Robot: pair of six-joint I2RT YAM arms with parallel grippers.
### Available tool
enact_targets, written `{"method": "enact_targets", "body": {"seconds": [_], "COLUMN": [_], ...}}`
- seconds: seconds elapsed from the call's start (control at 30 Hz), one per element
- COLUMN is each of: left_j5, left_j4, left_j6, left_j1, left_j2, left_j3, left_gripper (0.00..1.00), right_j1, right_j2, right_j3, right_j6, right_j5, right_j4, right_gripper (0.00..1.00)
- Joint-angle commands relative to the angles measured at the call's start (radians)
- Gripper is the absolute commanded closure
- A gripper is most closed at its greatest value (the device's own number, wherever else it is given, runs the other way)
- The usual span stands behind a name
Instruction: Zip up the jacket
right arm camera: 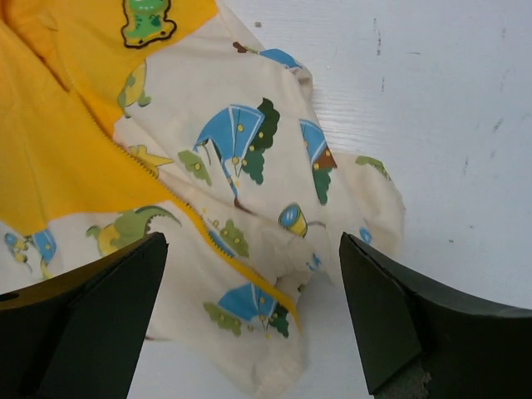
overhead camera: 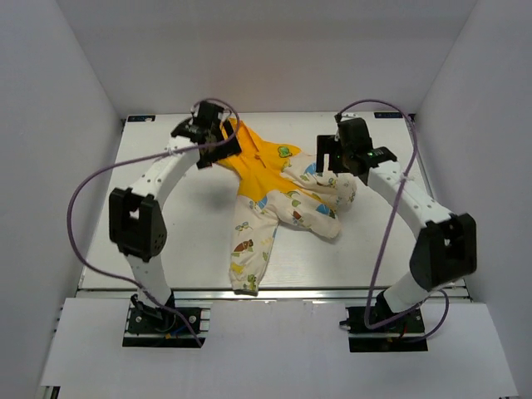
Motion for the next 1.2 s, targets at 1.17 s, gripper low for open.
{"method": "enact_targets", "body": {"seconds": [1.17], "left_j5": [-0.205], "left_j4": [-0.200], "left_j6": [-0.035], "left_j1": [0.091], "left_j2": [0.268], "left_j3": [0.127], "left_gripper": [0.04], "right_j1": [0.340], "right_j2": [-0.258], "right_j3": [-0.493], "right_j6": [0.160], "right_j5": [-0.342], "right_j4": [0.180], "right_gripper": [0.11]}}
